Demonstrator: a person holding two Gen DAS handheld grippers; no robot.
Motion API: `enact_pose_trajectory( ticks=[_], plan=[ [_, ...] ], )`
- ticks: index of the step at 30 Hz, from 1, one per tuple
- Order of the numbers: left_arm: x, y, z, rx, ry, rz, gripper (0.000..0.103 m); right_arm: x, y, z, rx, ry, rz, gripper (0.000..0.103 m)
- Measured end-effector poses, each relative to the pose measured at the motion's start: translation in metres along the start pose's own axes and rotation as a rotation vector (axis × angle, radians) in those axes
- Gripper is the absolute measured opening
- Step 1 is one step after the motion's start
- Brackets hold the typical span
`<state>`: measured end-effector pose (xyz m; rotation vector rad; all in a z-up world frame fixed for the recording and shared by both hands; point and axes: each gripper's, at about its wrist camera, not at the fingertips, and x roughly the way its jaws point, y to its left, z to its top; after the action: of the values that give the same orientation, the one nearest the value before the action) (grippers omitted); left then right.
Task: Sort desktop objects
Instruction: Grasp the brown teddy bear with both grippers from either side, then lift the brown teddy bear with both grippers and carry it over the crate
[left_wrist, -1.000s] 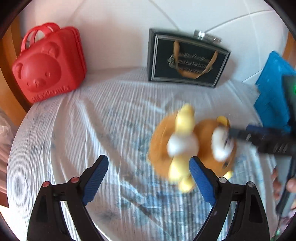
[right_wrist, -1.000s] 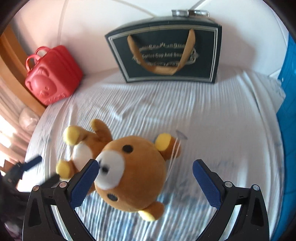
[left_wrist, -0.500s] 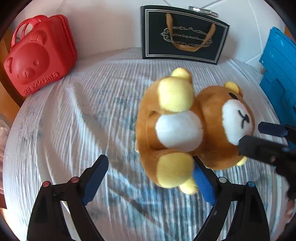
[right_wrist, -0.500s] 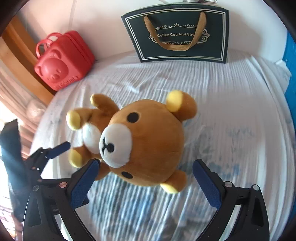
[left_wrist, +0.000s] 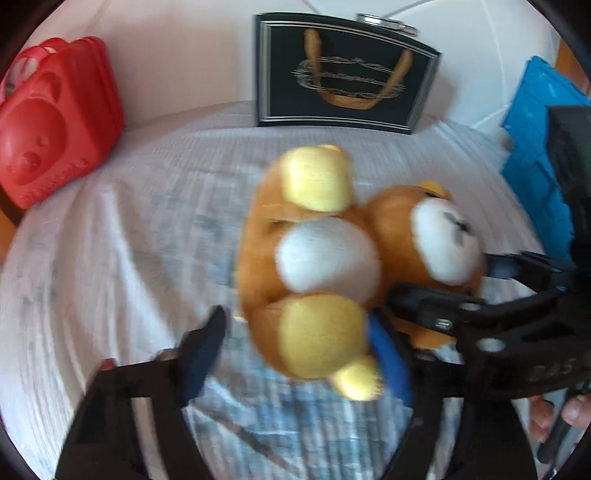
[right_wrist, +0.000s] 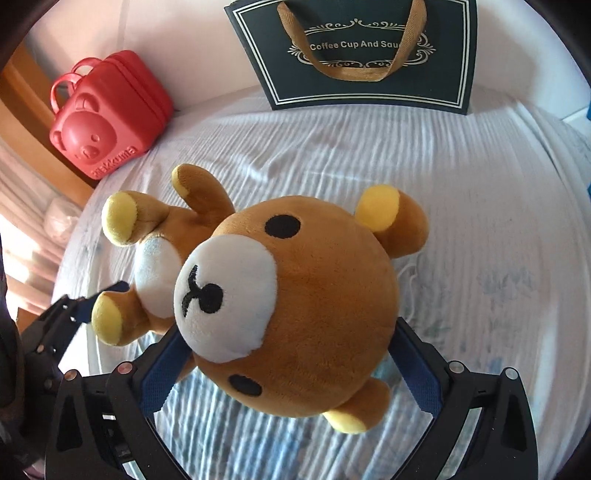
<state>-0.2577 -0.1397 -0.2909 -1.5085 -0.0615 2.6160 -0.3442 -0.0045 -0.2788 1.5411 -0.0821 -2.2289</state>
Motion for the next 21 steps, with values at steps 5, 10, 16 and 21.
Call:
enact_pose_trajectory(
  ticks=[5,10,16,21],
  plan=[
    [-0.011,-0.007,-0.001,0.01,-0.026,0.011,0.059,-0.013,0.004,0.0,-0.033,-0.023,-0.021,0.09],
    [-0.042,-0.016,0.006,0.035,-0.102,0.024,0.059,-0.041,0.009,0.001,-0.051,-0.092,-0.012,0.09],
    [-0.103,-0.038,0.025,0.067,-0.233,0.013,0.059,-0.108,0.021,0.009,-0.086,-0.214,-0.036,0.09],
    [-0.166,-0.074,0.038,0.121,-0.359,-0.016,0.059,-0.187,0.024,0.004,-0.1,-0.34,-0.081,0.09]
  ],
)
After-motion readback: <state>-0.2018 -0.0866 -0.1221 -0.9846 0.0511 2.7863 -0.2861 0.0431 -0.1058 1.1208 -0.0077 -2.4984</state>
